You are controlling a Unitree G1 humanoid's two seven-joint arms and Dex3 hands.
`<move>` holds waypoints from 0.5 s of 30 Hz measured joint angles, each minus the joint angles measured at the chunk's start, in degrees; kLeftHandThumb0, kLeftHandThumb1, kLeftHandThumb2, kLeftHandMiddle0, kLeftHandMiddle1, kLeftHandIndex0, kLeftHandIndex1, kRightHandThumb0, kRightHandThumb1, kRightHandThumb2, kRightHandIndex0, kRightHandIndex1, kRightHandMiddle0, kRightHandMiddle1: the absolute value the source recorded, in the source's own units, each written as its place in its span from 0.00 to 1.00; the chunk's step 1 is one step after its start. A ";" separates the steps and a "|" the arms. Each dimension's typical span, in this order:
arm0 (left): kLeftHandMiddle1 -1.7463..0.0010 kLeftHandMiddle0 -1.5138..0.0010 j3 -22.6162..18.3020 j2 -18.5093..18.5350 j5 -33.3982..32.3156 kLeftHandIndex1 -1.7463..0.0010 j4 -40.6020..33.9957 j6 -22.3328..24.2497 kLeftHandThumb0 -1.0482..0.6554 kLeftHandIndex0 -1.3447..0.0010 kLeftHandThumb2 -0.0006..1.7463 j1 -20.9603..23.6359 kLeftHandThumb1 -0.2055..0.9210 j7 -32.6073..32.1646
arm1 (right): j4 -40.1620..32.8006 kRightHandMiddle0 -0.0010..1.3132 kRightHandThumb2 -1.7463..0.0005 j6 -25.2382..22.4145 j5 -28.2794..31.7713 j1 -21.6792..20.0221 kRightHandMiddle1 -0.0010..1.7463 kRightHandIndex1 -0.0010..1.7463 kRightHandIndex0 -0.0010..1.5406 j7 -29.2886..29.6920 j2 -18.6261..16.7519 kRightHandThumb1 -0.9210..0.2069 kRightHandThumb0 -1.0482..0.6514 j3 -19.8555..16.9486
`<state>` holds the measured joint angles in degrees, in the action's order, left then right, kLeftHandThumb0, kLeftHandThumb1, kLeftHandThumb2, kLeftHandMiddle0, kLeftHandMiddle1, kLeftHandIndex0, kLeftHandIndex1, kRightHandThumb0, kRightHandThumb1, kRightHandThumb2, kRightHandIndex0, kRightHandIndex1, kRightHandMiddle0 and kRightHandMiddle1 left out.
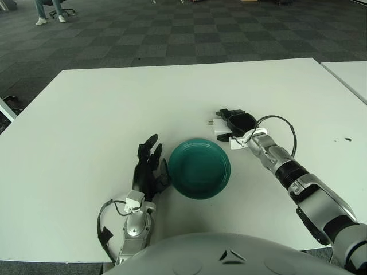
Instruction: Put the charger into the plate.
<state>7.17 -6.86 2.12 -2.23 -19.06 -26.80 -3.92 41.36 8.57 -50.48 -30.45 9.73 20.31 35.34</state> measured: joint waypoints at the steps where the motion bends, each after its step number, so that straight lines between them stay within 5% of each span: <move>1: 1.00 0.72 0.01 -0.01 0.00 0.53 0.01 0.02 0.06 1.00 0.57 0.01 1.00 0.00 | 0.28 0.01 0.74 0.27 -0.11 -0.16 0.43 0.04 0.35 0.11 0.05 0.00 0.28 0.21; 3: 1.00 0.72 0.07 -0.01 0.00 0.53 0.01 0.08 0.06 1.00 0.57 0.02 1.00 0.00 | 0.83 0.02 0.73 0.91 -0.14 -0.49 0.49 0.11 0.38 0.51 0.21 0.00 0.28 0.69; 9: 1.00 0.73 0.26 -0.04 0.13 0.54 -0.17 0.55 0.06 1.00 0.57 0.04 1.00 -0.01 | 3.56 0.06 0.70 4.85 -1.38 -2.75 0.75 0.72 0.25 1.94 1.34 0.00 0.26 3.21; 15: 1.00 0.74 0.56 -0.03 0.24 0.54 -0.33 0.85 0.07 1.00 0.57 0.15 1.00 -0.03 | 5.96 0.12 0.70 7.61 -2.22 -5.22 0.93 0.96 0.30 1.97 2.25 0.00 0.31 4.89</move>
<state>7.73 -6.89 2.36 -2.55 -18.21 -26.65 -3.95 47.31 16.18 -52.70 -35.67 11.70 22.56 40.23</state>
